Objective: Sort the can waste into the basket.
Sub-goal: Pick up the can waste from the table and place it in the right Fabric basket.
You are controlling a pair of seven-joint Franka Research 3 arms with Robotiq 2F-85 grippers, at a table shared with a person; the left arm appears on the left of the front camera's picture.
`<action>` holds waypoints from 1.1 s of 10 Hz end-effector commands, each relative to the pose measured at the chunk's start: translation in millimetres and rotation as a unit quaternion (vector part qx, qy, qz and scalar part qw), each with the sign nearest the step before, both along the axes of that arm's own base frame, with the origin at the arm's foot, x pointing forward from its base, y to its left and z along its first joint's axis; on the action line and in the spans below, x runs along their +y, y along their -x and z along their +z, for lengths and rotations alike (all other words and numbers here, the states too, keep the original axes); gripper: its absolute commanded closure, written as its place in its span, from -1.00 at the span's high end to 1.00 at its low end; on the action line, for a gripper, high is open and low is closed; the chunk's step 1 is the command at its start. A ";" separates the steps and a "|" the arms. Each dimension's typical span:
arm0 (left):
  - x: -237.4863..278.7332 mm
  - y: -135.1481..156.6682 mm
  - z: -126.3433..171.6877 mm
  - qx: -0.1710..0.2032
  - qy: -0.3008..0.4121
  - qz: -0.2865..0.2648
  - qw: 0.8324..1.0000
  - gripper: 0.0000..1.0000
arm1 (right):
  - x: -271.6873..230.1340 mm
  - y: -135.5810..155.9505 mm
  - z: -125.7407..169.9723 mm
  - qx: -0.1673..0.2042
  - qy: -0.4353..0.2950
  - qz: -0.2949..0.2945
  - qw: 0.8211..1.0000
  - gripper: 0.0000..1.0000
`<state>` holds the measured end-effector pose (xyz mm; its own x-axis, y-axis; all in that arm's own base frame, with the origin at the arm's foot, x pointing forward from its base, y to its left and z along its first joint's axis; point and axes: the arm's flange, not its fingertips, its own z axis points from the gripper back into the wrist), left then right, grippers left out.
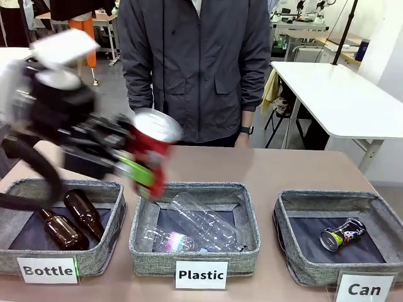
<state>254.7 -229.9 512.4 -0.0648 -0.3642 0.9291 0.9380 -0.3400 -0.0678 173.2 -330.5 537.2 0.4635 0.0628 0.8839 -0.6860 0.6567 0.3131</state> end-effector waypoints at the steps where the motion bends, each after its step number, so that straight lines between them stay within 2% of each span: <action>1: -123.5 -26.0 1.3 -0.021 -0.076 0.008 0.997 -0.08 | -15.9 28.6 -21.7 0.012 0.020 0.030 0.999 1.00; 2: -184.5 -28.8 -7.3 -0.037 -0.100 -0.005 0.994 -0.08 | -26.1 48.6 -31.1 0.012 0.031 0.052 0.998 1.00; 3: -233.4 -24.9 -21.5 0.005 -0.123 -0.024 0.992 -0.08 | -33.5 66.4 -40.2 0.013 0.039 0.073 0.996 1.00; 4: -277.8 -26.3 -35.5 0.018 -0.121 -0.005 0.992 -0.08 | -37.8 80.0 -51.5 0.028 0.048 0.091 0.994 1.00; 5: -301.4 -34.5 -38.0 0.006 -0.109 0.026 0.994 -0.08 | -36.7 86.5 -62.1 0.043 0.062 0.109 0.991 1.00; 6: -311.1 -47.2 -35.2 0.011 -0.094 0.054 0.994 -0.08 | -20.5 65.0 -46.4 0.027 0.028 0.057 0.998 1.00; 7: -298.9 -66.4 -34.0 0.029 -0.087 0.030 0.995 -0.08 | -20.5 65.0 -46.4 0.027 0.028 0.057 0.998 1.00; 8: -288.9 -28.4 -43.9 0.001 -0.099 0.035 0.995 -0.08 | -20.5 65.0 -46.4 0.027 0.028 0.057 0.998 1.00; 10: -288.9 -28.4 -43.9 0.001 -0.099 0.035 0.995 -0.08 | -20.5 65.0 -46.4 0.027 0.028 0.057 0.998 1.00; 11: -297.9 -53.1 -53.4 0.007 -0.098 0.042 0.994 -0.07 | -20.5 65.0 -46.4 0.027 0.028 0.057 0.998 1.00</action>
<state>292.3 -530.0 466.2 -0.0363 -0.5413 0.8400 0.9589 -0.2557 -0.1234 117.1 -351.5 487.2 0.4808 0.1914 0.8557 -0.7644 0.5695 0.3021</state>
